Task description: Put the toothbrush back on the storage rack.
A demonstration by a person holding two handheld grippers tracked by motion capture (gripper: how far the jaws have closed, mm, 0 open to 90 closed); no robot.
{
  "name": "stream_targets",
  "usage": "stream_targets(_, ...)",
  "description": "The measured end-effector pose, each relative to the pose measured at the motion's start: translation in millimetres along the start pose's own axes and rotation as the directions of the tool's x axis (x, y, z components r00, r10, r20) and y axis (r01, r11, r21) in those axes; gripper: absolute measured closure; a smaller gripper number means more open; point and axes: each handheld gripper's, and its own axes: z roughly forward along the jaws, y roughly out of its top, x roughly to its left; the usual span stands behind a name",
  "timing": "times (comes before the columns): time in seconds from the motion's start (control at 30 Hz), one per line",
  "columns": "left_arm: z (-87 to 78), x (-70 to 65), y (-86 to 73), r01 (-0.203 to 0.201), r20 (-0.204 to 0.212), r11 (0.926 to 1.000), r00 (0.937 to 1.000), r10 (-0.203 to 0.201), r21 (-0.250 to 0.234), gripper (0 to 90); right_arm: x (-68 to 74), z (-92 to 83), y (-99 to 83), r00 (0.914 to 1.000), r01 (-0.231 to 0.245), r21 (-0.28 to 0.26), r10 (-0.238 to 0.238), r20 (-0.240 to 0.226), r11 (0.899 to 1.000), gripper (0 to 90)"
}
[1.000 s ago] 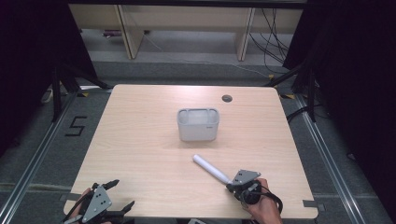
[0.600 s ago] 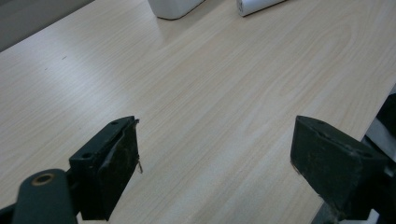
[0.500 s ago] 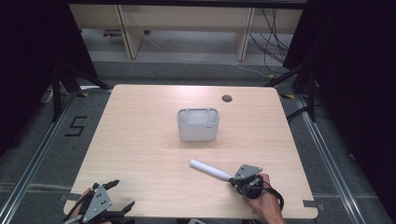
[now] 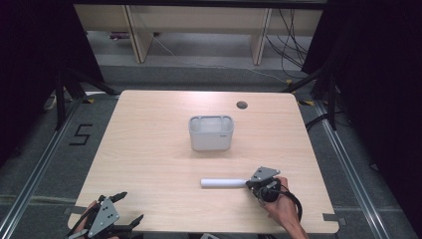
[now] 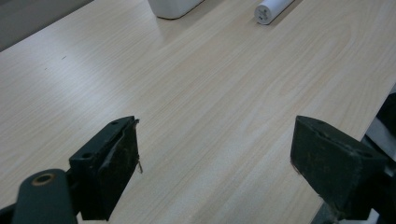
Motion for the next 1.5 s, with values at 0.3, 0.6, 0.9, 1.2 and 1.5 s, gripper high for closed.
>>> stream_targets(0.3, 0.2, -0.6, -0.3, 0.010, 0.002, 0.9999, 1.0000, -0.010, -0.009, 14.8, -5.8, 10.9, 9.8, 0.9999, 0.001, 0.009, -0.001, 0.016, 1.000, 89.3)
stream_targets(0.6, 0.0, -0.4, -0.3, 0.008, 0.002, 0.9999, 1.0000, -0.008, -0.008, 14.8, -7.3, 22.2, 22.7, 0.9997, 0.013, 0.015, -0.014, 0.022, 1.000, 88.2)
stream_targets(0.9, -0.2, 0.1, -0.1, 0.004, -0.001, 1.0000, 1.0000, -0.004, -0.007, 14.8, -8.4, 32.1, 35.5, 0.9990, 0.040, 0.005, -0.040, 0.017, 0.999, 87.8)
stream_targets(1.2, -0.4, -0.5, -0.2, 0.008, -0.005, 0.9999, 1.0000, -0.008, -0.014, 14.8, -6.1, 39.0, 41.9, 0.9994, 0.031, 0.010, -0.031, 0.016, 0.999, 85.4)
stream_targets(1.5, 0.2, -1.8, -0.5, 0.039, -0.006, 0.9987, 0.9992, -0.039, -0.033, 14.9, -14.1, 28.2, 48.5, 0.9940, -0.108, 0.008, 0.107, 0.020, 0.994, 56.5)
